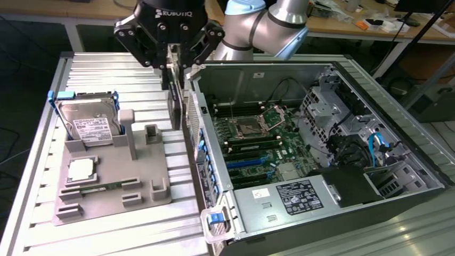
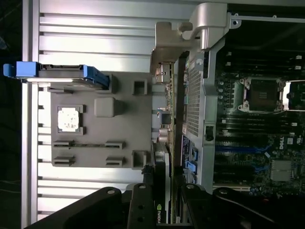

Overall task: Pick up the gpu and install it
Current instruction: 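Pick up the gpu and move the gpu toward the slot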

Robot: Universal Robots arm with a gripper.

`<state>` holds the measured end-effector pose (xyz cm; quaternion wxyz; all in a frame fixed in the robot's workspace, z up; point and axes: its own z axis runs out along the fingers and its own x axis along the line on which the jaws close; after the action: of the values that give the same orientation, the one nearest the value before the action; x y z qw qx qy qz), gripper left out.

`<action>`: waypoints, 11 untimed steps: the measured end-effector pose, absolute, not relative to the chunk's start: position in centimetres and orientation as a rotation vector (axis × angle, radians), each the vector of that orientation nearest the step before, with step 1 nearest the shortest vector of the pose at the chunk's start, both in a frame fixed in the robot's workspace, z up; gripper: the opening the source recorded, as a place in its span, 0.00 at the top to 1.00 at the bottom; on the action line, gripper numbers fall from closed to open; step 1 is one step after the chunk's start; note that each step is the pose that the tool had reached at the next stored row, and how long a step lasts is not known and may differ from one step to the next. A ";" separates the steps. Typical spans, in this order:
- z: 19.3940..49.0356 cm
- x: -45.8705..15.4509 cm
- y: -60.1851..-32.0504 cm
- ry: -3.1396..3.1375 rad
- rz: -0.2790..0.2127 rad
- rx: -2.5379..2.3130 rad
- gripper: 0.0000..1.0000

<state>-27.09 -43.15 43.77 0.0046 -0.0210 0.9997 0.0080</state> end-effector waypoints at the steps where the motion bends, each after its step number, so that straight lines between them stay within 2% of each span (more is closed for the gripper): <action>1: 43.8 -26.7 -43.2 3.133 0.025 -0.066 0.73; 11: 44.4 -23.0 -43.3 3.144 0.026 -0.066 0.73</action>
<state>-22.99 -43.32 44.38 -0.0014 -0.0210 0.9997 0.0081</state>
